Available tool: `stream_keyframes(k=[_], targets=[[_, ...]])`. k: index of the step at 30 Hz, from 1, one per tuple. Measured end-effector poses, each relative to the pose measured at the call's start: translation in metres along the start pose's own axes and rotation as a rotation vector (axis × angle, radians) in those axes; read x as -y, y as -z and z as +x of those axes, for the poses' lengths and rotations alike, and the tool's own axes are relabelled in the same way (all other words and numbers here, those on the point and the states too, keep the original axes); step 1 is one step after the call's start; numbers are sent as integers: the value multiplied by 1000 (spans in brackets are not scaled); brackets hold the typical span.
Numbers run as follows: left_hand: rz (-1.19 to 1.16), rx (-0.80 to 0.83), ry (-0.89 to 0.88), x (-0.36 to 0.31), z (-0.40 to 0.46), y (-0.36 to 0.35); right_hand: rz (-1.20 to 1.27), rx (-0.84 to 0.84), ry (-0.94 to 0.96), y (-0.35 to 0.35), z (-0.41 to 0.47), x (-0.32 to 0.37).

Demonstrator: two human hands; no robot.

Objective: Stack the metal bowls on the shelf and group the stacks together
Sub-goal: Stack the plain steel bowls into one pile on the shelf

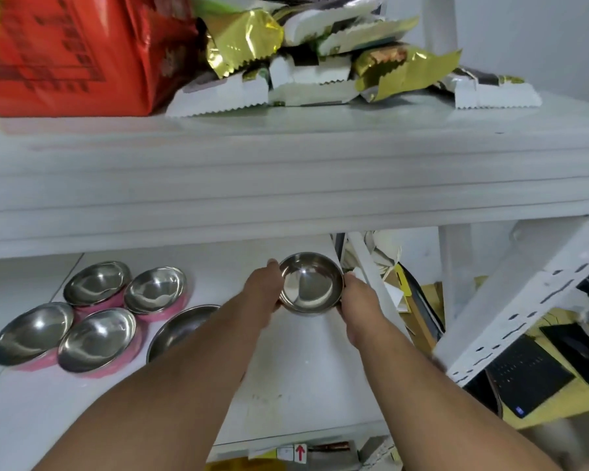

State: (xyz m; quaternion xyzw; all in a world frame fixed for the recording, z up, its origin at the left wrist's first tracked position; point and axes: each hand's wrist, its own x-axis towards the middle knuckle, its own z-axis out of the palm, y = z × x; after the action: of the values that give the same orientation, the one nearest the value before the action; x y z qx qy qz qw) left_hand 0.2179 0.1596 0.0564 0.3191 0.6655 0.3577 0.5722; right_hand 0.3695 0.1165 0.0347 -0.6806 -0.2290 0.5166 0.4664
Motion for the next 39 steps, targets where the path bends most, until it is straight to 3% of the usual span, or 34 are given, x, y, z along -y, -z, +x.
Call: stream_keyframes(k=[7, 19, 25, 32, 39], targets=[[21, 117, -195, -11, -37, 49, 58, -5, 143, -6, -46, 10], [-118, 135, -267, 3, -86, 168, 74, 68, 275, -64, -153, 5], [-44, 88, -291, 25, -84, 216, -14, 126, 318, -98, -171, -12], [-8, 73, -210, 50, -82, 232, -144, 126, 276, -110, -166, -39], [170, 91, -268, 57, -77, 233, -190, 72, 214, -115, -164, -42]])
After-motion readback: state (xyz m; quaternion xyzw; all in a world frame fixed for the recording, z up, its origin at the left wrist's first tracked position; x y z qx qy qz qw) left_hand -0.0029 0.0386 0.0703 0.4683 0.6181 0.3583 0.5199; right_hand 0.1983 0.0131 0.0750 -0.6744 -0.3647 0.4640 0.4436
